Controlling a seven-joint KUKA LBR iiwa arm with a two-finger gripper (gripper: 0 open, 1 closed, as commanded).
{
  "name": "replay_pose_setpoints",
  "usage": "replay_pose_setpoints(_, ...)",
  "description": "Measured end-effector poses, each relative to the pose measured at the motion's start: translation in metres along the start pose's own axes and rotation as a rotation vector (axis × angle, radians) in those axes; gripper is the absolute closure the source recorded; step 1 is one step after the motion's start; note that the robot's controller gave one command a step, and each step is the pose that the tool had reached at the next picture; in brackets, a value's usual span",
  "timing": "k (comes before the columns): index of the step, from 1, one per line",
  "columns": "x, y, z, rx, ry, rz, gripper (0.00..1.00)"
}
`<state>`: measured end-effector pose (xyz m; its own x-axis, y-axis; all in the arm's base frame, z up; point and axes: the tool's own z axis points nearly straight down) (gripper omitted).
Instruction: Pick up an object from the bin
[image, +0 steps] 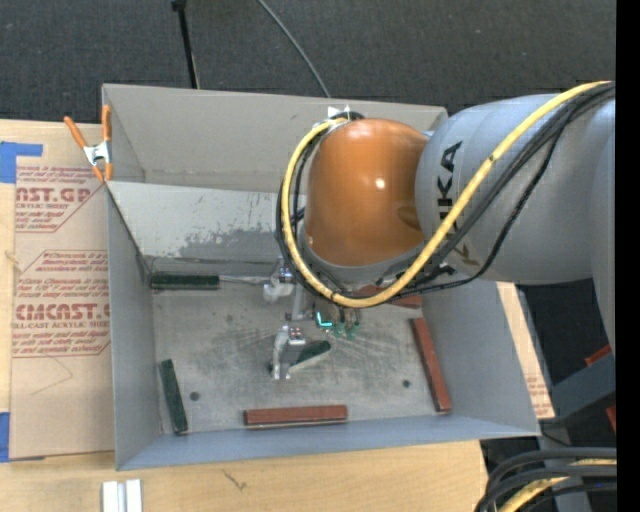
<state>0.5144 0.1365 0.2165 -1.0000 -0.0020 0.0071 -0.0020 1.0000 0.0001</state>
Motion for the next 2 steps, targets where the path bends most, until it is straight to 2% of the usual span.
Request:
replay_pose_setpoints(1,-0.002,-0.001,-0.004,-0.001,-0.008,0.001,0.00)
replay_pose_setpoints(2,-0.013,-0.031,0.027,-0.001,-0.012,-0.057,0.00)
